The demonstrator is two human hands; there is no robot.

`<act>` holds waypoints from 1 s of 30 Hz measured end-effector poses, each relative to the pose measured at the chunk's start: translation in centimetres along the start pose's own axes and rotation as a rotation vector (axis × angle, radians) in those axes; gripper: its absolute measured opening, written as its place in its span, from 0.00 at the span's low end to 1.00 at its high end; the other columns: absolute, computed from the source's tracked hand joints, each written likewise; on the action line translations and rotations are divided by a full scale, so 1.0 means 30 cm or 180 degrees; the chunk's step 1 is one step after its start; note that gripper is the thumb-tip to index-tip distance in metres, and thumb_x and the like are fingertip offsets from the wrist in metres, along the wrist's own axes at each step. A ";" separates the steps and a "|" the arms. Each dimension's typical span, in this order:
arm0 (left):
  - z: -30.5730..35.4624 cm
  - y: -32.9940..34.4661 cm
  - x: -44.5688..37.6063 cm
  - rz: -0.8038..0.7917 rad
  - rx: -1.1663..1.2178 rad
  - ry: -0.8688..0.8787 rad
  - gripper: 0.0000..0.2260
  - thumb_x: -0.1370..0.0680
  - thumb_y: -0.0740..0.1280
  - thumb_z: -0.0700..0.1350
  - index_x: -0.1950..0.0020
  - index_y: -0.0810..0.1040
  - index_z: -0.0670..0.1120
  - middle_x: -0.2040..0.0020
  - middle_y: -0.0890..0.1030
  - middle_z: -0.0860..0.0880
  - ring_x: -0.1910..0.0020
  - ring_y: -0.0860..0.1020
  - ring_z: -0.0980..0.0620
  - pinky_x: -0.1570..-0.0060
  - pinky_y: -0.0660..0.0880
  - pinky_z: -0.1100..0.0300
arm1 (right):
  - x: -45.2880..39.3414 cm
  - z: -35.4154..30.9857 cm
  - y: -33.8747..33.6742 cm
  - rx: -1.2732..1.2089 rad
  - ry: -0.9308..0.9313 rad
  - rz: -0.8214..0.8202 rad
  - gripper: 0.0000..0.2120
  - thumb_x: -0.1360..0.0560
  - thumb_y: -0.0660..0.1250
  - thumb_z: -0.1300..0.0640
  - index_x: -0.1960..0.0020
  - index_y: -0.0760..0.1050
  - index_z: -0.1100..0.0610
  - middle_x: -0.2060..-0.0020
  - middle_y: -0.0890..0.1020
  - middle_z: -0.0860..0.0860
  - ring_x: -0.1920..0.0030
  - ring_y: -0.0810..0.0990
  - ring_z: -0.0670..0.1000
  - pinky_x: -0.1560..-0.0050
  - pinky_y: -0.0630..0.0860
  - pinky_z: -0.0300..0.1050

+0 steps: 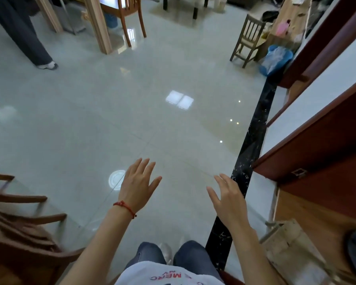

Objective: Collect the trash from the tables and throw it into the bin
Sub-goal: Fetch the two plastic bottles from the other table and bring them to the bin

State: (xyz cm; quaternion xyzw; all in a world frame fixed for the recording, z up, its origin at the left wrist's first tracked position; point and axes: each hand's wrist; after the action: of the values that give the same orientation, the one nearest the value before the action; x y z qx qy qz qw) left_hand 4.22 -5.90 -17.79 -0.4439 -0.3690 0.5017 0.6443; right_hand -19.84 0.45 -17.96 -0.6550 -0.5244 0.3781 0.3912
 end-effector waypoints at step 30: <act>-0.320 -0.148 -0.422 0.0838 0.0166 -0.2856 0.34 0.22 0.41 0.62 0.42 0.76 0.39 0.44 0.80 0.38 0.43 0.77 0.37 0.43 0.73 0.44 | -1.147 -0.548 0.310 -0.0207 -0.3025 -0.1198 0.23 0.27 0.55 0.44 0.44 0.76 0.58 0.46 0.81 0.56 0.47 0.80 0.56 0.56 0.79 0.48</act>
State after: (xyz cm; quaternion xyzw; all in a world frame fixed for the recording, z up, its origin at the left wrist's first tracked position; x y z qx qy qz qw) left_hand 11.64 -20.62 -17.20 -0.2097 -0.5389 0.7307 0.3628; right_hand -6.96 -36.61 -16.78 -0.3168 -0.7647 0.5406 0.1503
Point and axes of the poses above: each hand's wrist, its own x-axis away from the middle knuckle, its own y-axis out of the palm, z = x × y
